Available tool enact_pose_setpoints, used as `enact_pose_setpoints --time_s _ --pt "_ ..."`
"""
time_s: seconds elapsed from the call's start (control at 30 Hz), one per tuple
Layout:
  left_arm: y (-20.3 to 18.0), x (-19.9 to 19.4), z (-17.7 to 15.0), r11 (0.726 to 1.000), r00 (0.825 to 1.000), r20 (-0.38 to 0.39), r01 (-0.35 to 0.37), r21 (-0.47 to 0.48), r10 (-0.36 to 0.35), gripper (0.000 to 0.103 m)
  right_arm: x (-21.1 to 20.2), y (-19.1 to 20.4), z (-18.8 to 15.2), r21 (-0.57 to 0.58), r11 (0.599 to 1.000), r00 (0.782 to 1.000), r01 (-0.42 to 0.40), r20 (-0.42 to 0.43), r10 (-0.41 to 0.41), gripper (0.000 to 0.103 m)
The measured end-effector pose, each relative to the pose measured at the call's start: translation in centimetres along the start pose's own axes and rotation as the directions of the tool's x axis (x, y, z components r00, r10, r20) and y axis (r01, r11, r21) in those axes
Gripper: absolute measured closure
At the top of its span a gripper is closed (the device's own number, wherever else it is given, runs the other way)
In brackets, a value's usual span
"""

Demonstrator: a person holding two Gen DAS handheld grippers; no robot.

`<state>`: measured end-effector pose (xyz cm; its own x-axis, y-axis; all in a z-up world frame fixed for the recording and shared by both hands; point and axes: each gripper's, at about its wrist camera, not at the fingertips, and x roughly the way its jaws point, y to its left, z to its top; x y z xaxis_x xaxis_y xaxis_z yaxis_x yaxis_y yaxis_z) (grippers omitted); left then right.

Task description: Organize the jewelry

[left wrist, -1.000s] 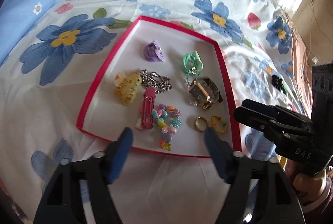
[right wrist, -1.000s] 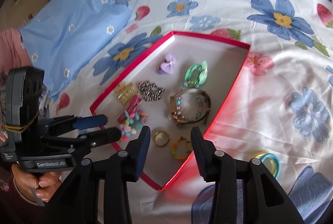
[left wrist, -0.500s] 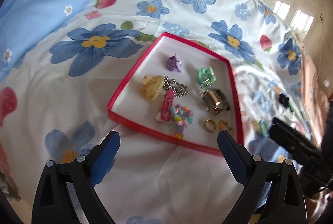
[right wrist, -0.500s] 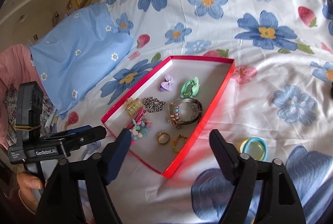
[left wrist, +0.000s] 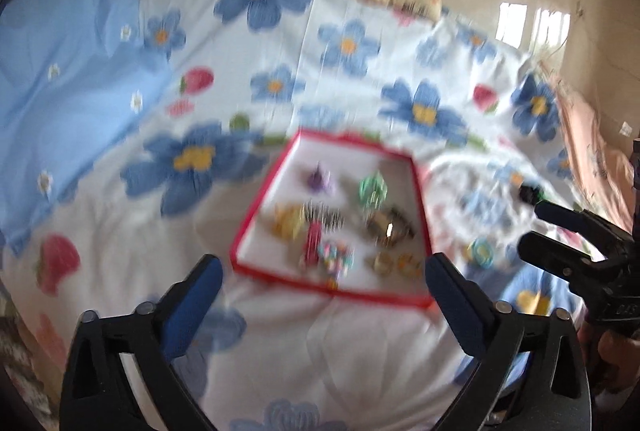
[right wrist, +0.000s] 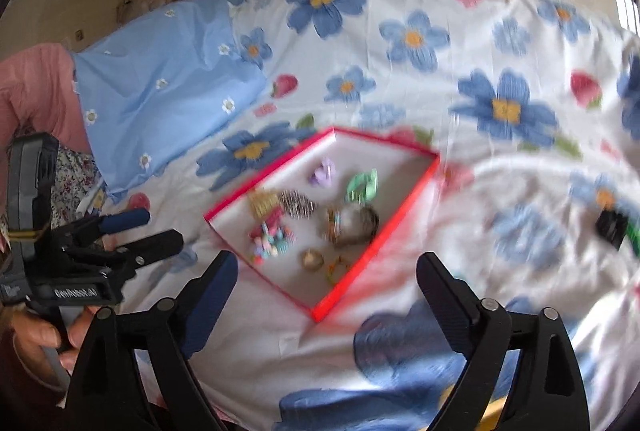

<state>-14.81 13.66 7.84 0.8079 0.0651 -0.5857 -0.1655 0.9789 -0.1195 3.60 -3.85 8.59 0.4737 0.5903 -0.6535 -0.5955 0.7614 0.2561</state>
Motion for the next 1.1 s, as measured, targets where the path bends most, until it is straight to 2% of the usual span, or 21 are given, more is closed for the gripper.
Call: enact_pose_setpoints --time_s 0.03,0.1,0.2,0.4,0.57,0.87,1.1 --pt "0.0 -0.6 0.4 1.000 1.000 0.015 -0.005 0.011 0.005 0.001 -0.9 0.2 1.0 -0.022 1.000 1.000 0.005 0.025 -0.005 0.000" --pt "-0.1 -1.1 0.4 0.999 0.999 0.036 -0.023 0.027 0.022 0.000 -2.0 0.5 2.3 -0.041 0.999 0.998 0.017 0.062 -0.014 0.000" --pt "-0.5 -0.7 -0.9 0.996 0.996 0.041 -0.078 0.035 0.077 0.000 -2.2 0.6 3.2 -0.042 0.999 0.997 0.020 0.073 -0.016 0.000" --pt "-1.6 1.9 -4.2 0.992 0.993 -0.007 -0.121 0.022 0.121 0.000 0.2 0.4 -0.5 0.006 0.999 0.998 0.035 0.058 -0.035 0.000" --pt "-1.8 3.9 -4.2 0.989 0.988 -0.046 -0.144 0.019 0.145 0.000 2.1 0.1 -2.9 0.003 0.999 0.999 0.054 -0.002 -0.054 0.000" --pt "-1.4 5.1 -4.4 0.988 0.985 -0.073 -0.152 0.026 0.154 0.000 3.5 -0.5 -4.5 0.038 0.997 0.997 0.066 -0.049 -0.064 0.000" --pt "-1.7 4.5 -4.9 0.987 0.987 -0.049 -0.153 0.050 0.155 0.000 3.8 -0.5 -4.8 0.047 0.996 0.996 0.069 -0.057 -0.067 0.000"
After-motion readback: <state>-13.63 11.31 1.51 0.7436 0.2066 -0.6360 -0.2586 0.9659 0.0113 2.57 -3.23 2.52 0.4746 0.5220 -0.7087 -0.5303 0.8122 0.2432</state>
